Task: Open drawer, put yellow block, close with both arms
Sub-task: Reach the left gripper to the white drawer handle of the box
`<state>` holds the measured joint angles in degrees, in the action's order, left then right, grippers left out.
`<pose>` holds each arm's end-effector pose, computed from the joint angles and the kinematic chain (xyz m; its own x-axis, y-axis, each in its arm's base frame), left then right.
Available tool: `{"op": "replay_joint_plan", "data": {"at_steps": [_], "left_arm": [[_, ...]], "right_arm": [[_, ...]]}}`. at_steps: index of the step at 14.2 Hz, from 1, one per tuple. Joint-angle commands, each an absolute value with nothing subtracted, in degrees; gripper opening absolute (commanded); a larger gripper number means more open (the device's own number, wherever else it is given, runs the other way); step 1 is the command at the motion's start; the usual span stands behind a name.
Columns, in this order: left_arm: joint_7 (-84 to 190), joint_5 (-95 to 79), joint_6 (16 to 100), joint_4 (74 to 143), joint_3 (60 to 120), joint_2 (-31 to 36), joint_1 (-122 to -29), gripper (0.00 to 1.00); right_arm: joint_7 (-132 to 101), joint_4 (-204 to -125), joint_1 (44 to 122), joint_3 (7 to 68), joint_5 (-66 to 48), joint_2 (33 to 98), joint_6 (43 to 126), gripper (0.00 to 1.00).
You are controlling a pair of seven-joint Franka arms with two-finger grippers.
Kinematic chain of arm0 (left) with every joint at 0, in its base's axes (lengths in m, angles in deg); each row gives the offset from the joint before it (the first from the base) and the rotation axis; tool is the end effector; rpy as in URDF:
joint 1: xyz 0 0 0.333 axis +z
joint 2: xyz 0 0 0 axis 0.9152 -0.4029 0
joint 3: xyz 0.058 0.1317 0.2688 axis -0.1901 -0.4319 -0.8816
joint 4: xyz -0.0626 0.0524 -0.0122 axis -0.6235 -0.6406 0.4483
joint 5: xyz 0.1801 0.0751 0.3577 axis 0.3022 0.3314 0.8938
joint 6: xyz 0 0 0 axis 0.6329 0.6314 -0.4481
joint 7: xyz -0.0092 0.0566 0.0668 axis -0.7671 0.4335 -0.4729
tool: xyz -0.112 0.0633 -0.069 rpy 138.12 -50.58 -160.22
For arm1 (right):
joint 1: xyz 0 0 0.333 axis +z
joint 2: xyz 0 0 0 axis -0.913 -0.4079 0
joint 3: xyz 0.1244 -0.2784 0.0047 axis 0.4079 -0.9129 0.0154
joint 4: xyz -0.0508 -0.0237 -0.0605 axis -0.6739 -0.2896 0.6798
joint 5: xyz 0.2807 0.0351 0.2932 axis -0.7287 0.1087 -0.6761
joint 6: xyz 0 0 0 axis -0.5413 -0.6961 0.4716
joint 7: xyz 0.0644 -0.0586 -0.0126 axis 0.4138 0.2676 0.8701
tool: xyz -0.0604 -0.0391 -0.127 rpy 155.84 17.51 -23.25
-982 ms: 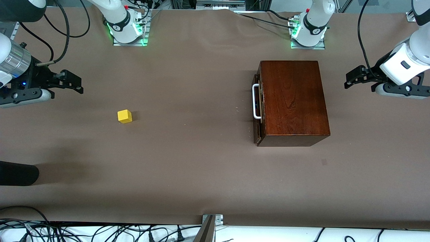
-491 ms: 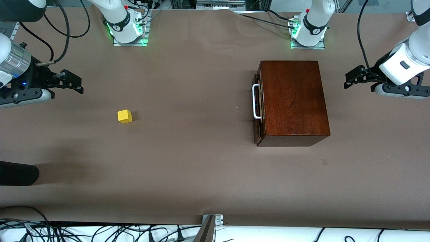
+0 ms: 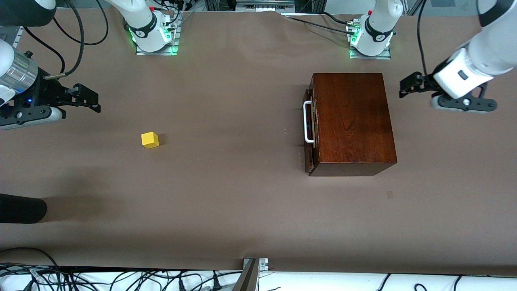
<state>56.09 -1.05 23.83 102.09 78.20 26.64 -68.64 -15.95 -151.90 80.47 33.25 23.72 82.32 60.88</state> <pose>0.5443 -0.0888 0.5226 0.9735 -0.0984 -0.2064 -0.0957 -0.9951 0.0229 0.6014 0.0667 0.5429 0.9856 0.1684 -0.0159 0.1675 -0.9847 -0.0479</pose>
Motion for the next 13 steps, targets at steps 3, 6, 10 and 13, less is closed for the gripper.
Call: {"op": "replay_joint_plan", "data": {"at_steps": [3,6,10,13], "left_arm": [[49.3,0.3,24.6,99.1,86.5,21.5,-69.8,1.0],[39.0,0.7,32.3,99.1,91.3,17.5,-72.7,1.0],[27.5,4.7,39.0,99.3,91.3,13.1,-81.8,1.0],[21.4,9.2,39.5,99.9,91.3,9.6,-87.0,1.0]], "right_arm": [[-14.7,-152.0,80.5,33.4,24.3,82.8,60.3,1.0],[-14.6,-152.0,80.5,33.4,24.3,82.8,60.3,1.0],[-14.6,-152.0,80.5,33.4,24.3,82.7,60.3,1.0],[-14.5,-152.0,80.5,33.4,24.3,82.7,60.3,1.0]]}}
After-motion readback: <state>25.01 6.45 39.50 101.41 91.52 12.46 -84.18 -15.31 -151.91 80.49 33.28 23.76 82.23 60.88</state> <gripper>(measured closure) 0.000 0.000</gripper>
